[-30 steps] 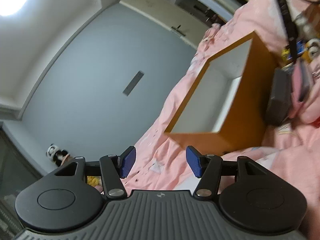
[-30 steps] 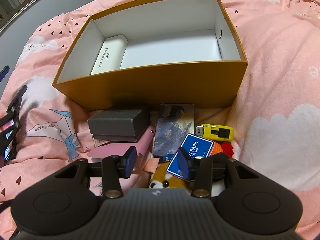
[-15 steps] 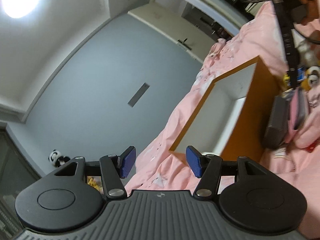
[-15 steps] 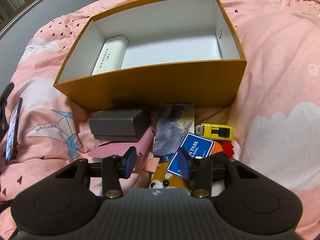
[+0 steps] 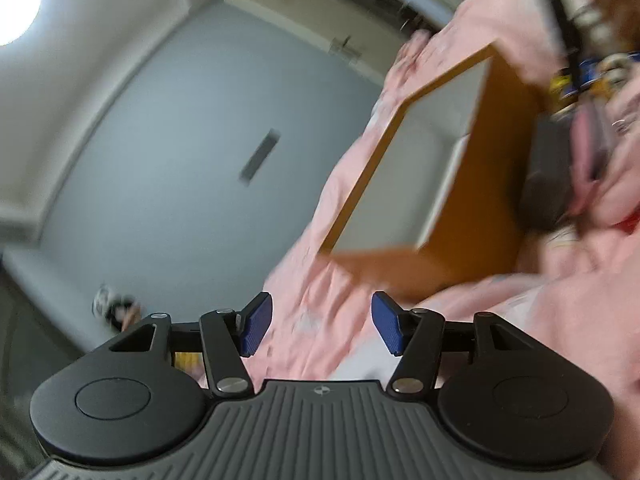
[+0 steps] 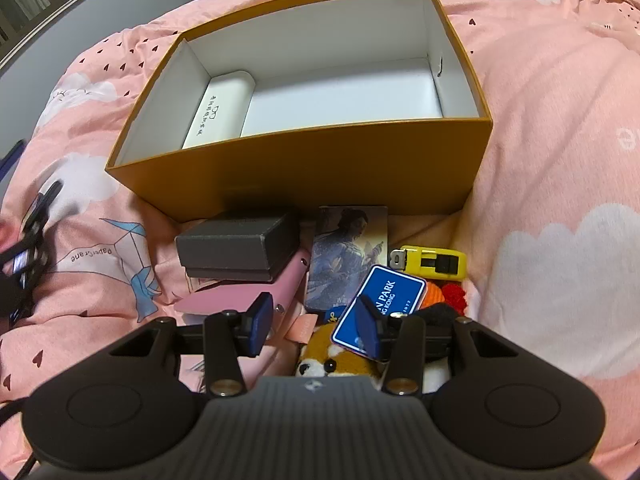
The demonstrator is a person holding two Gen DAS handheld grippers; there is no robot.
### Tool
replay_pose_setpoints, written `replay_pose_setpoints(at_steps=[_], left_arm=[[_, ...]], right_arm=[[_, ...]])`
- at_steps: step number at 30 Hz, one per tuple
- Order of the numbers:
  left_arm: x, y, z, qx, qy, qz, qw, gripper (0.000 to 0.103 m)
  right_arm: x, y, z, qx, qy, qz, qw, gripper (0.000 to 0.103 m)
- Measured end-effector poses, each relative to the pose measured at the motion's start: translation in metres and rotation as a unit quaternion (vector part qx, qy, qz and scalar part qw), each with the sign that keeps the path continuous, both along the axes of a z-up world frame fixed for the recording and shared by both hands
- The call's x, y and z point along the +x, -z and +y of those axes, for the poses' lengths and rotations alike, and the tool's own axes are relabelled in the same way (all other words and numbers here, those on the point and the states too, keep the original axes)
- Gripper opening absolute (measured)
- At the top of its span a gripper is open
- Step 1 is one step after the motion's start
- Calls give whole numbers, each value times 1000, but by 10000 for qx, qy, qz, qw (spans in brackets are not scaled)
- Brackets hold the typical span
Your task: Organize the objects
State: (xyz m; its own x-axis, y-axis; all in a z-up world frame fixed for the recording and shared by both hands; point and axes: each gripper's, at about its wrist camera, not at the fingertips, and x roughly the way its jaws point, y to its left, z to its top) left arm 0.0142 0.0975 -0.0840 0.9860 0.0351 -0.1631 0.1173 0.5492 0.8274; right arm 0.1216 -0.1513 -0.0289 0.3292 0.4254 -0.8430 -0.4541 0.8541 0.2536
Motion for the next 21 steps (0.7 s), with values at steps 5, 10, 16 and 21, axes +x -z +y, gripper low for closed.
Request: replay_pose_setpoints(at_steps=[5, 10, 16, 21], left_arm=[[2, -34, 17, -606, -322, -315, 9971, 65], [-9, -55, 13, -1258, -421, -162, 9910, 68], [-26, -63, -27, -1363, -79, -30, 9906, 75], [-10, -72, -48, -2038, -24, 977, 9741, 75]], right_arm=[[1, 0, -2, 23, 41, 7, 10000, 48], [-1, -1, 0, 53, -34, -13, 10000, 48], [-1, -2, -2, 103, -27, -16, 9999, 48], [-2, -2, -2, 149, -65, -6, 9999, 47]])
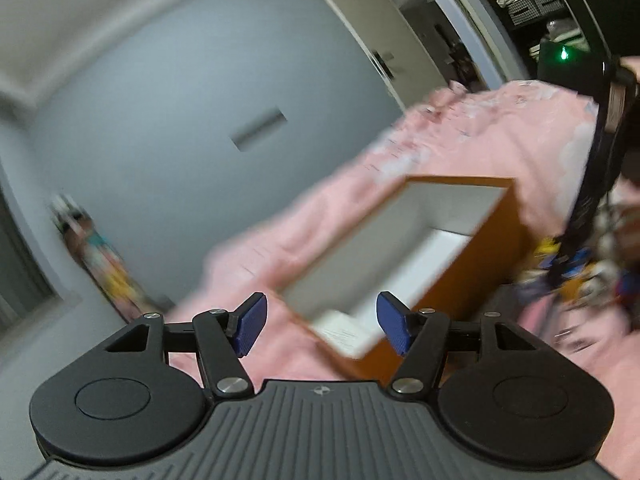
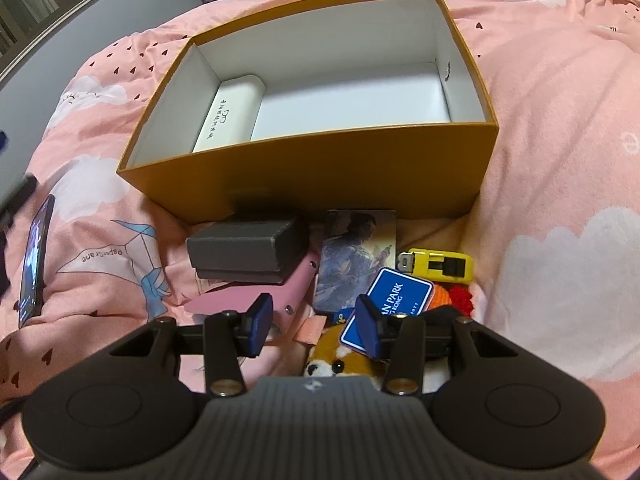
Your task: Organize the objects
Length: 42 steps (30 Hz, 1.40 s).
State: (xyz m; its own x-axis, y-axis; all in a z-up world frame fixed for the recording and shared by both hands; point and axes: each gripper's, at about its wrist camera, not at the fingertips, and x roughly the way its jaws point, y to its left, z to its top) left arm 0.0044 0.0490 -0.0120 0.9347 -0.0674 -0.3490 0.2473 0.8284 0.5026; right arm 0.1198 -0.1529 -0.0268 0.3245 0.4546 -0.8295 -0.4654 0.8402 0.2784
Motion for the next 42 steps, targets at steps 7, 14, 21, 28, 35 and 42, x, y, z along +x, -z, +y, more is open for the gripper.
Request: replay_pose_setpoints(at_steps=[7, 14, 21, 28, 35, 42], left_arm=[[42, -6, -4, -1088, -1, 1890, 9759, 71], [53, 25, -23, -539, 134, 2513, 9663, 71], [68, 56, -37, 189, 224, 2740, 9613, 71], [81, 57, -34, -205, -31, 2875, 9576, 61], [88, 43, -23, -1006, -437, 2782, 9543, 42], [100, 37, -17, -1221, -597, 2747, 9519, 39]], right_arm=[[1, 1, 1, 16, -55, 3, 10000, 47], [3, 1, 2, 16, -84, -6, 10000, 45], [10, 0, 8, 132, -225, 7, 9997, 41], [17, 1, 20, 328, -473, 164, 9982, 41], [27, -1, 29, 313, -636, 100, 9974, 41], [34, 5, 46, 4, -1185, -183, 9928, 41]])
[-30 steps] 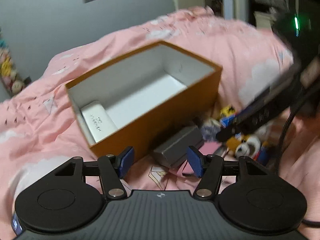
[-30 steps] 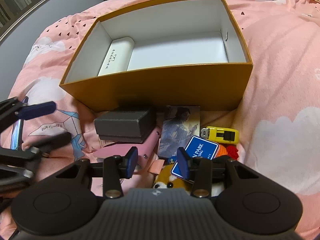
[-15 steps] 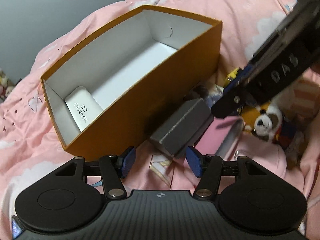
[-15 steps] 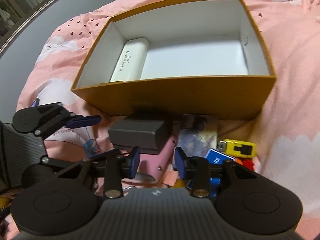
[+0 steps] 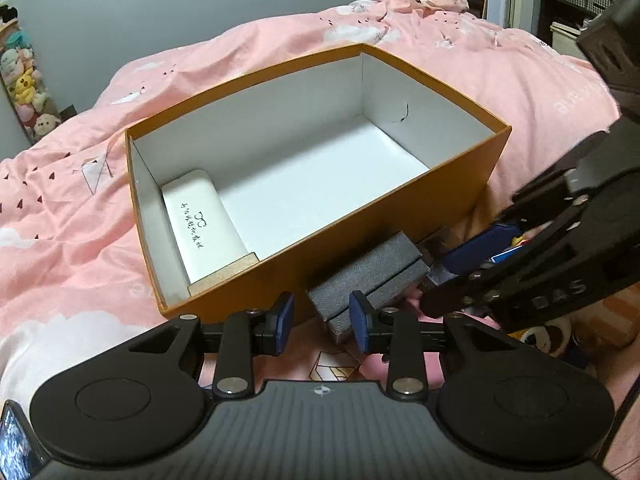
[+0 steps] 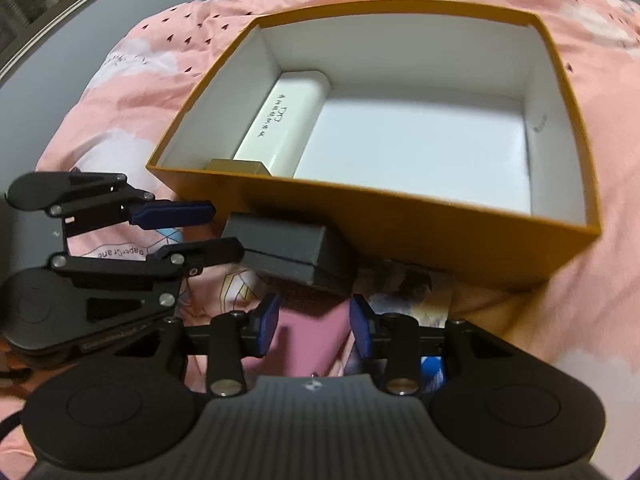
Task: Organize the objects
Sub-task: 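Grasp the dark grey box with the left tool, then lift the dark grey box with the left tool while the right tool grasps the portrait card box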
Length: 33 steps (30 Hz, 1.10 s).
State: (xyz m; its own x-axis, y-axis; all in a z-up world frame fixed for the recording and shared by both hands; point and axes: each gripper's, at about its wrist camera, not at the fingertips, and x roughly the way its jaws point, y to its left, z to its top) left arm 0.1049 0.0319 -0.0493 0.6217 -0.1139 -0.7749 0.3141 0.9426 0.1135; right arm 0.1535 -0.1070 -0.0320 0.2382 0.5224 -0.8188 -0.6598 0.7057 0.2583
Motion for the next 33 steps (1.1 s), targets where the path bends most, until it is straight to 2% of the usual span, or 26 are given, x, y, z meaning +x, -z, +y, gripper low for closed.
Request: replay_pose_setpoints(at_steps=[3, 5, 7, 10, 16, 20, 22, 23, 28, 33], left_arm=[[2, 0, 4, -114, 107, 84, 9998, 39], [0, -1, 6, -162, 286, 177, 9993, 48], [-4, 2, 6, -85, 416, 190, 9989, 62], [-3, 9, 3, 98, 441, 120, 9989, 69], [4, 22, -16, 322, 744, -64, 9967, 73], [4, 26, -24, 486, 836, -178, 9952, 70], [2, 25, -25, 536, 880, -217, 9944, 57], [1, 25, -25, 511, 891, -181, 9945, 56], [-2, 25, -23, 194, 915, 142, 9955, 42], [0, 26, -15, -293, 601, 456, 9967, 41]], right_arm=[[3, 1, 8, -14, -252, -270, 9993, 41], [5, 4, 12, -60, -399, -403, 9984, 38], [7, 7, 14, -66, -502, -394, 9979, 33], [10, 12, 12, -142, -514, -364, 9979, 29], [16, 15, 0, -383, -352, -365, 9980, 29], [16, 6, -10, -221, -300, -405, 9985, 29], [17, -2, -14, -16, -234, -294, 9993, 30], [18, -7, -17, 150, -181, -227, 9995, 30], [23, -17, -24, 625, 59, 55, 9980, 38], [42, -1, -20, 865, 504, 749, 9922, 38]])
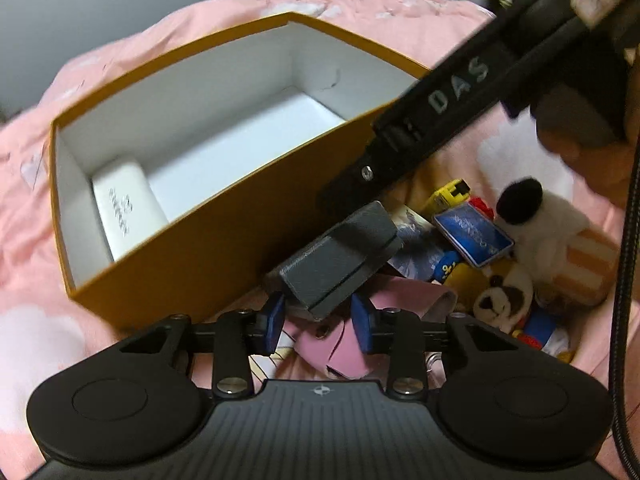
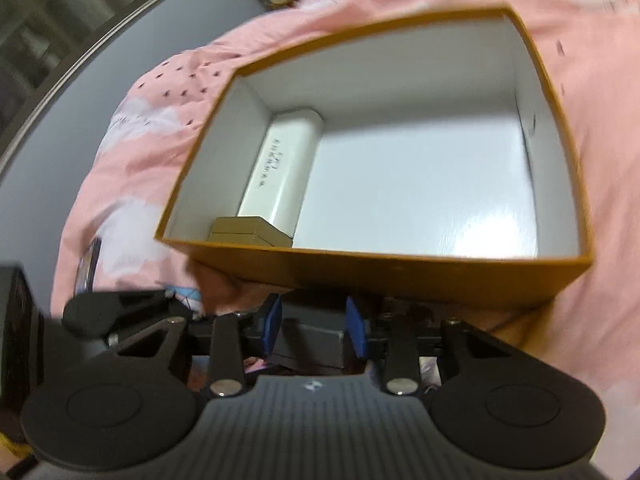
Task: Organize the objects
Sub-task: 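Lift the dark grey box with the left tool while the right tool grasps the portrait card box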
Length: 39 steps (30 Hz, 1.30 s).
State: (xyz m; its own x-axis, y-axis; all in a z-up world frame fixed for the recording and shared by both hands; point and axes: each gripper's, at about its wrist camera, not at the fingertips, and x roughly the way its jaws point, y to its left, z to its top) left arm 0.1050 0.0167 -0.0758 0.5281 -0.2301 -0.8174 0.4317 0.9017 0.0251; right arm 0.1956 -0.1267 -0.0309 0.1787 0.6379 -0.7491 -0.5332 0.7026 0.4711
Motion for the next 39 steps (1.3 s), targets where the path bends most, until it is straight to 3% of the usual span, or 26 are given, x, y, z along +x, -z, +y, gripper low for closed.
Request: replay_pose_setpoints(at_steps=[3, 5, 11, 15, 18, 20, 24, 26, 30, 33, 36, 39], left_arm=[[3, -3, 14, -565, -341, 369, 9971, 43], [6, -6, 26, -1038, -574, 715, 9904, 51], [26, -3, 70, -2318, -1663, 1521, 9463, 69], [45, 10, 78, -2619, -2169, 1944, 9201, 73], [53, 30, 86, -2775, -2526, 2171, 9011, 84], [53, 37, 94, -3030, -2681, 2276, 8857, 84], [53, 53, 102, -3159, -2943, 2510, 8664, 83], [52, 55, 104, -3197, -3027, 2519, 8618, 83], [47, 51, 107, -3347, -3074, 2615, 8515, 72], [41, 42, 107, -3347, -3088, 2412, 8570, 61], [37, 31, 107, -3375, -3091, 2245, 8603, 55], [30, 19, 108, -3373, -3011, 2049, 8681, 50]], right_arm=[[7, 14, -2, 30, 198, 477, 9987, 38], [10, 23, -6, 20, 284, 780, 9965, 37], [14, 40, -15, 175, 567, 1387, 9886, 41], [16, 56, -23, 502, 707, 1976, 9764, 41], [12, 60, -24, 636, 702, 2057, 9740, 40], [11, 61, -28, 730, 708, 2084, 9727, 40], [8, 67, -23, 1109, 502, 2367, 9639, 33], [4, 66, -17, 1062, 446, 2262, 9673, 33], [2, 56, -16, 976, 402, 2044, 9732, 31], [-1, 39, -14, 616, 308, 1577, 9851, 33], [-5, 15, -10, 32, 195, 833, 9963, 35], [-3, 3, -4, -781, 207, 231, 9965, 51]])
